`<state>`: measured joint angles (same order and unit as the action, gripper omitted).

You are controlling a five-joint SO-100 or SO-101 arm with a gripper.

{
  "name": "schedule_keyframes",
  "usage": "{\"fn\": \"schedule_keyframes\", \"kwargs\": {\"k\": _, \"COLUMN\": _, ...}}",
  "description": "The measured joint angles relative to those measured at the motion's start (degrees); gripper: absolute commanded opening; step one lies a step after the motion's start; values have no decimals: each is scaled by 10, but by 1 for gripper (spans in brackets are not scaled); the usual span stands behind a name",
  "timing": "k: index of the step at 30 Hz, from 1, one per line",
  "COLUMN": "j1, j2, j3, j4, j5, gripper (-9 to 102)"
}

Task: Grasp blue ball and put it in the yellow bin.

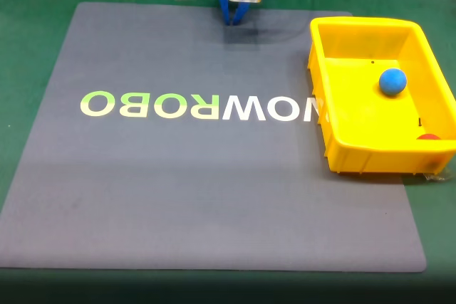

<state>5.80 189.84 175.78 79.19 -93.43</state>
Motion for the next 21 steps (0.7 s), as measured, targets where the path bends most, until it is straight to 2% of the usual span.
{"fn": "schedule_keyframes", "kwargs": {"k": 21, "j1": 0, "j2": 0, "j3": 0, "j4": 0, "j5": 0, "gripper": 2}}
